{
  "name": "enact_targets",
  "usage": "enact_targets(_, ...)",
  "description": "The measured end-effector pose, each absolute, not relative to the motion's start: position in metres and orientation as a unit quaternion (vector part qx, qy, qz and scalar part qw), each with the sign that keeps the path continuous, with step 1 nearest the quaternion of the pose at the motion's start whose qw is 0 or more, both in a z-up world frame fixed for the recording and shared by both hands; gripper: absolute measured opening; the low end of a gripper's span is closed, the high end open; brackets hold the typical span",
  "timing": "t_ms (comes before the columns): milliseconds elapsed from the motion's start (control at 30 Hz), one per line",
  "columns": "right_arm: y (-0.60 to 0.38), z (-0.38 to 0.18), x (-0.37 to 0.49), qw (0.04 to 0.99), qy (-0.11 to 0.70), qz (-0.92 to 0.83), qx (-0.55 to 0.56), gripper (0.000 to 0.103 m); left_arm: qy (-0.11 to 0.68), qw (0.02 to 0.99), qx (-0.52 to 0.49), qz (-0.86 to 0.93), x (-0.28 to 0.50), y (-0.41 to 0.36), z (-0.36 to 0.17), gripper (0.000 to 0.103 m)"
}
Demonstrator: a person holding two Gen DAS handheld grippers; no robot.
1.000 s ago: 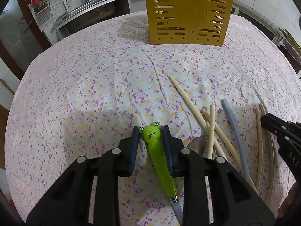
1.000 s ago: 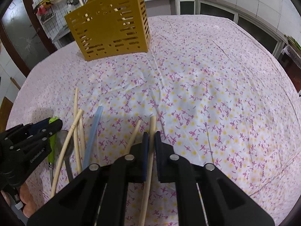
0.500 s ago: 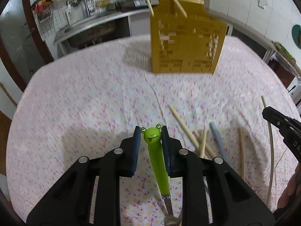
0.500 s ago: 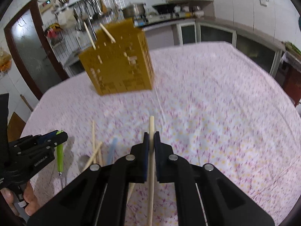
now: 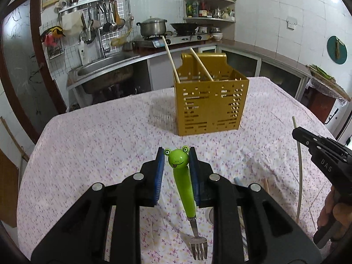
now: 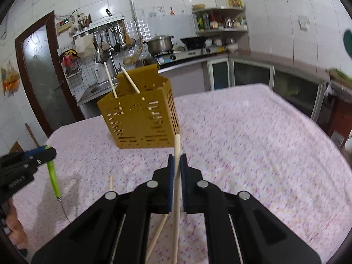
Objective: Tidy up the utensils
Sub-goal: 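Carry the frog fork and chopstick to the yellow caddy and release both inside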
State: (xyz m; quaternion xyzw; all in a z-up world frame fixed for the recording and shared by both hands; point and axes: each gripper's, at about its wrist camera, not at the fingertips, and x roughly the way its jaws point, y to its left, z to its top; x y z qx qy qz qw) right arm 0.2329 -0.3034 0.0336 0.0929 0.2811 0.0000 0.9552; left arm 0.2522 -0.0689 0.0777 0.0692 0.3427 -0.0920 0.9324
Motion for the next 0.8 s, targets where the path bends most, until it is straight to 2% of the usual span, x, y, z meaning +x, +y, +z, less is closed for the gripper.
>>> enact_targets(500,-0.3,0.082,0.241,0.975,0.202,0.011,0.092,0.006,0.309,0.944,0.064,-0.099,0.26,-0.072,0.111,0.021)
enact_targets(800,-0.301,0.127,0.271,0.988,0.127,0.017,0.084,0.006,0.268,0.956,0.067,-0.097,0.283,-0.082,0.155,0.021)
